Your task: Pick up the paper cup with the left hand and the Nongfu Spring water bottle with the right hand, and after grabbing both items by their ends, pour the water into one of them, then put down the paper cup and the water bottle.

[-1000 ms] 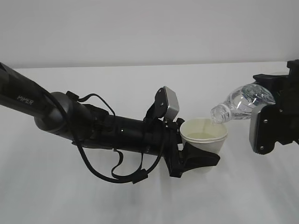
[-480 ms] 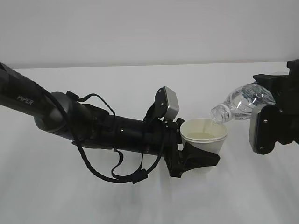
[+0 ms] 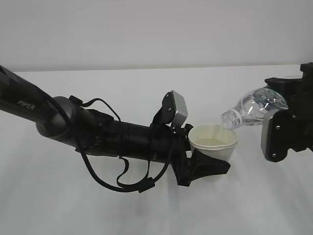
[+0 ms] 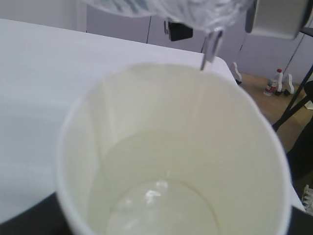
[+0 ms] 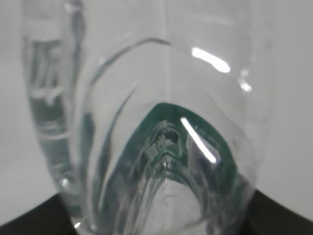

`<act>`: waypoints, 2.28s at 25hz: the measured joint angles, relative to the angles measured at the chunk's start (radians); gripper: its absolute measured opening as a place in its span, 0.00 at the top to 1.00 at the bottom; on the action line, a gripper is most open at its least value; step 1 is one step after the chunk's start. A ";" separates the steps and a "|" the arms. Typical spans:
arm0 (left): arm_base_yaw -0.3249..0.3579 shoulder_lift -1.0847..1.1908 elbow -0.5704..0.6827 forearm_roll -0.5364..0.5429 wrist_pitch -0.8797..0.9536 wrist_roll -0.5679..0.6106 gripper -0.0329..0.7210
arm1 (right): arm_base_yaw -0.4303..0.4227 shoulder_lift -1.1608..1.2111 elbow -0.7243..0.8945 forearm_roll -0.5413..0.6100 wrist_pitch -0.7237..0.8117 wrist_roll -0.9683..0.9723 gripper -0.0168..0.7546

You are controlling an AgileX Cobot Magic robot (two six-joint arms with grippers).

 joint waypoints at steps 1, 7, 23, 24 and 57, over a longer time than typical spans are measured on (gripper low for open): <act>0.000 0.000 0.000 0.000 0.000 0.000 0.35 | 0.000 0.000 0.000 0.000 0.000 0.000 0.45; 0.000 0.000 0.000 0.000 0.000 0.000 0.35 | 0.000 0.000 0.000 0.000 0.000 -0.001 0.45; 0.000 0.000 0.000 0.002 0.000 0.000 0.35 | 0.000 0.000 0.000 0.000 0.000 -0.002 0.45; 0.000 0.000 0.000 0.002 0.000 0.000 0.35 | 0.000 0.000 0.000 0.000 0.000 -0.002 0.45; 0.000 0.000 0.000 0.004 0.000 0.000 0.35 | 0.000 0.000 0.000 0.000 0.000 -0.017 0.45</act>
